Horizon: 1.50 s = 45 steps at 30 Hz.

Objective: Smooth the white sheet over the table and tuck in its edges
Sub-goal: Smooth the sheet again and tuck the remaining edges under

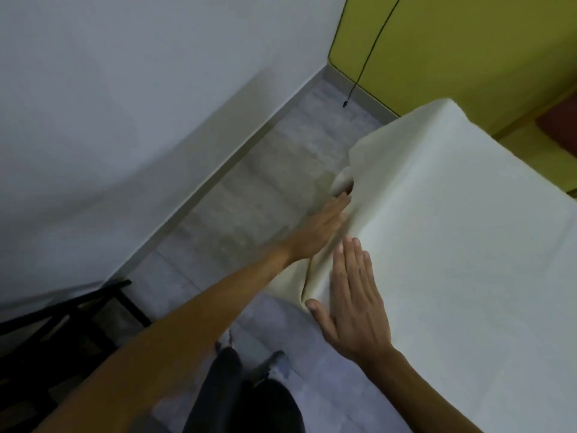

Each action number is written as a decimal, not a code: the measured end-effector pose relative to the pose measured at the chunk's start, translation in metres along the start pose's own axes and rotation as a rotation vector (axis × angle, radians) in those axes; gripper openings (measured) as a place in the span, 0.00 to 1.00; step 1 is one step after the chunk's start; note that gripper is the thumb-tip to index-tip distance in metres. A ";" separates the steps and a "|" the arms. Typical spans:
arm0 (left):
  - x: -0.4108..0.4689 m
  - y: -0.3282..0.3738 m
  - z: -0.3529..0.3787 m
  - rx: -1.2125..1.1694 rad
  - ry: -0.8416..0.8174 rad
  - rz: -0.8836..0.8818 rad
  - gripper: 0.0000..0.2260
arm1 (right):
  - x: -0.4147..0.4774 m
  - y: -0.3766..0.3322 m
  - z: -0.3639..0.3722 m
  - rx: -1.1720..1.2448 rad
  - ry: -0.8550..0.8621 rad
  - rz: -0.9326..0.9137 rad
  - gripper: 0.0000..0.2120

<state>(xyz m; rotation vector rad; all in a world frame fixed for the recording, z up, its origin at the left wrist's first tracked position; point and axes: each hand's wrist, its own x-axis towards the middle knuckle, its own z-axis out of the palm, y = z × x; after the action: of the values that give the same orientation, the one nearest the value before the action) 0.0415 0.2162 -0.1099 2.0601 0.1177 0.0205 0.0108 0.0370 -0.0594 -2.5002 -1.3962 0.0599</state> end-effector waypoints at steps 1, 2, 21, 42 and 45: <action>0.011 0.001 -0.003 0.033 -0.021 0.042 0.27 | -0.001 0.000 -0.001 -0.002 -0.002 -0.020 0.39; 0.021 0.000 -0.006 0.101 -0.081 0.085 0.26 | -0.001 0.000 -0.003 -0.009 -0.008 -0.047 0.38; 0.166 0.067 -0.007 0.905 -0.864 1.041 0.28 | -0.005 0.005 -0.001 -0.121 -0.099 -0.063 0.34; 0.192 0.099 0.015 0.991 -0.820 0.781 0.30 | -0.014 0.028 -0.011 0.003 0.067 0.713 0.38; 0.197 0.094 0.015 0.986 -0.814 0.785 0.31 | -0.047 0.072 -0.021 -0.020 0.060 0.892 0.38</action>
<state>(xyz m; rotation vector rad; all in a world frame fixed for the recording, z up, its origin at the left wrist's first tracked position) 0.2452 0.1772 -0.0409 2.7449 -1.4263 -0.4678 0.0488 -0.0423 -0.0628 -2.8902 -0.1718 0.1419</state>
